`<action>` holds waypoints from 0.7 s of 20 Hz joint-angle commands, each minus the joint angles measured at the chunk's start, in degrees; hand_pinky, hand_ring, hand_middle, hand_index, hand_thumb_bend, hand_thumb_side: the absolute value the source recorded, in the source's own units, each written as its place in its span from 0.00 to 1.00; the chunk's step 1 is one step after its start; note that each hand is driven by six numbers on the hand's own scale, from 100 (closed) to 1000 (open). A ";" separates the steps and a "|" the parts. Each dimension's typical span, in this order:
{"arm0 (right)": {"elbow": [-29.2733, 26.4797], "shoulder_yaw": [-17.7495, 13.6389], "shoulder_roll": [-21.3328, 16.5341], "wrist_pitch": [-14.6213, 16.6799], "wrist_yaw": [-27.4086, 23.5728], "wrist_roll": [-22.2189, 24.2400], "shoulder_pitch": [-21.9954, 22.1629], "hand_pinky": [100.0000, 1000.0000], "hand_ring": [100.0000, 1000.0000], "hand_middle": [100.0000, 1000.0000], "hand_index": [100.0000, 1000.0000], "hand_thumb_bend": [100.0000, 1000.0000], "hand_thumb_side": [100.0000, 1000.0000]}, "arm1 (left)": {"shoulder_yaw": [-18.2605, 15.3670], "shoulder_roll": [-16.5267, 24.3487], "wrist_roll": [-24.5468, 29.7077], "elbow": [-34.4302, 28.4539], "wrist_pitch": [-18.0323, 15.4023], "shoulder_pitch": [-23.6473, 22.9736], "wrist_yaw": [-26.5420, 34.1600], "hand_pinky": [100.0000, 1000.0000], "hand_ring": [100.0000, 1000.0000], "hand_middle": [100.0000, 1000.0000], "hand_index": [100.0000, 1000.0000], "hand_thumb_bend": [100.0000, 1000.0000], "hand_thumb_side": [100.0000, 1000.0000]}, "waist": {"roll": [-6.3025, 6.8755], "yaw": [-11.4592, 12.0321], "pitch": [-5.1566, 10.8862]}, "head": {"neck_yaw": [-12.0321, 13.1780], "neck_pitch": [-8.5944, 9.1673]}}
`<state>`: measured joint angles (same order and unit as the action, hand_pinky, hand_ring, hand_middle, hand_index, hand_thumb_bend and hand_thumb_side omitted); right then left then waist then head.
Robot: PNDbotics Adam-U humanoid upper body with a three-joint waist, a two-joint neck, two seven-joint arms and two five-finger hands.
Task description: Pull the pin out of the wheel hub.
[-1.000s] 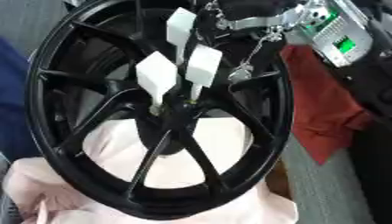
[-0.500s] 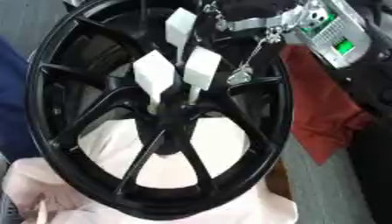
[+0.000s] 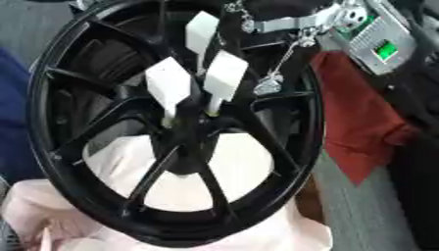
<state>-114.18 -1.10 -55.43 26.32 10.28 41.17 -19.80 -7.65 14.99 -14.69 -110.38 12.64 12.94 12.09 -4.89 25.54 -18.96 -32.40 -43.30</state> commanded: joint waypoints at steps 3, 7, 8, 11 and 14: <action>-0.41 -1.36 -2.92 5.63 -1.75 6.07 -0.40 0.40 0.44 0.27 0.41 0.00 0.01 | -0.70 0.34 0.34 -0.47 -0.04 0.34 -0.09 0.64 0.46 0.47 0.66 0.34 0.48 | 0.23 -0.16 1.73 | -0.28 -0.39; -0.41 -1.67 -3.64 5.56 -3.90 6.45 -0.18 0.40 0.43 0.26 0.40 0.00 0.02 | -0.63 0.29 0.59 -0.39 -0.02 0.29 -0.19 0.64 0.47 0.47 0.66 0.34 0.48 | 0.21 -0.25 2.05 | -0.42 -0.53; -0.41 -1.77 -3.78 5.51 -4.77 6.67 -0.12 0.39 0.43 0.25 0.40 0.00 0.02 | -0.65 0.28 0.63 -0.37 -0.01 0.28 -0.22 0.64 0.47 0.47 0.66 0.34 0.48 | 0.22 -0.27 2.12 | -0.44 -0.53; -0.41 -2.44 -4.46 5.17 -7.78 7.22 0.07 0.38 0.43 0.25 0.39 0.00 0.01 | -0.69 0.26 0.72 -0.31 -0.01 0.22 -0.28 0.64 0.47 0.47 0.66 0.34 0.48 | 0.25 -0.38 2.37 | -0.55 -0.60; -0.41 -3.28 -5.12 5.04 -9.95 7.64 0.00 0.38 0.42 0.24 0.39 0.00 0.00 | -0.67 0.23 0.79 -0.25 0.01 0.24 -0.28 0.64 0.47 0.47 0.66 0.34 0.48 | 0.27 -0.44 2.51 | -0.67 -0.73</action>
<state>-114.18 -3.13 -58.00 25.14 1.81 42.35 -19.48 -7.65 14.55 -14.11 -110.08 12.72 12.92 11.92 -4.92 25.16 -18.14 -32.87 -43.79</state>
